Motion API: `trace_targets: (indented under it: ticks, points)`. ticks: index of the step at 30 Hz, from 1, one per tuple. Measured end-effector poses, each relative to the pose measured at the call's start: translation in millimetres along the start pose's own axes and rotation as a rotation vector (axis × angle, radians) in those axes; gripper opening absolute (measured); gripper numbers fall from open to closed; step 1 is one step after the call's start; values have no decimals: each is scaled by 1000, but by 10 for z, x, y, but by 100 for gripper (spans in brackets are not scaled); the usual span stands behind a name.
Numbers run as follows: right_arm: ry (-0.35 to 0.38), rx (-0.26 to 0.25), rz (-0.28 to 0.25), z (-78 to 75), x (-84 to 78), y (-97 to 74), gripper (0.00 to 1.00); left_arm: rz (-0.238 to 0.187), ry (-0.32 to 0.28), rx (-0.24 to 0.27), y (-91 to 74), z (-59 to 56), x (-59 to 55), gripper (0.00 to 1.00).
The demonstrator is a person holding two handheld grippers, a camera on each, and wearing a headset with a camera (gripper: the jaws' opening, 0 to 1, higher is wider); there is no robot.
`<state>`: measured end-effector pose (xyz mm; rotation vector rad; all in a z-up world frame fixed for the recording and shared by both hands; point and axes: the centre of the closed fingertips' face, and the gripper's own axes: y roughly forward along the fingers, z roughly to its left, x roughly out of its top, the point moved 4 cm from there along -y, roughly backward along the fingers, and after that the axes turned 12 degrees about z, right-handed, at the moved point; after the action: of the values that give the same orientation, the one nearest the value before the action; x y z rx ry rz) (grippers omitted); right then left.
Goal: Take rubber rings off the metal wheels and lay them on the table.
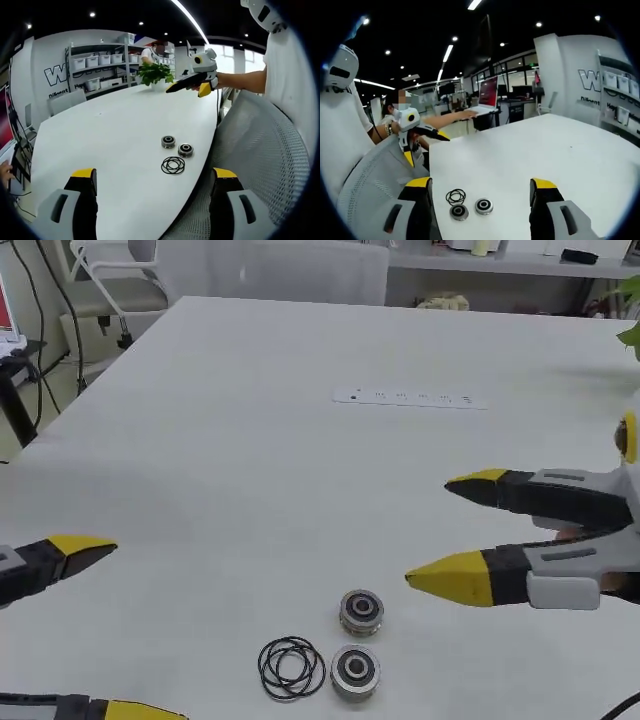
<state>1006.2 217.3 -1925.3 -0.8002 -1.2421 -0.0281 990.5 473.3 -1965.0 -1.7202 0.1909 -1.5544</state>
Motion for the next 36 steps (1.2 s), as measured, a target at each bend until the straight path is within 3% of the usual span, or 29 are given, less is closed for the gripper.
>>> trace_targets:
  ticks: [12,16,29,36]
  points:
    - [45,-116,-99,-81,-219,-308,88,-13,-20,19,-47,14,10,93]
    - [61,-152,-103,-103,-318,-381,90,-15,-26,24,-61,13,7,93]
    - [150,-233,-56,-86,-772,-540,93,-36,-55,58,-116,50,-17,92]
    - [191,-257,-18,-36,-996,-540,93,-41,-65,69,-134,70,-28,92]
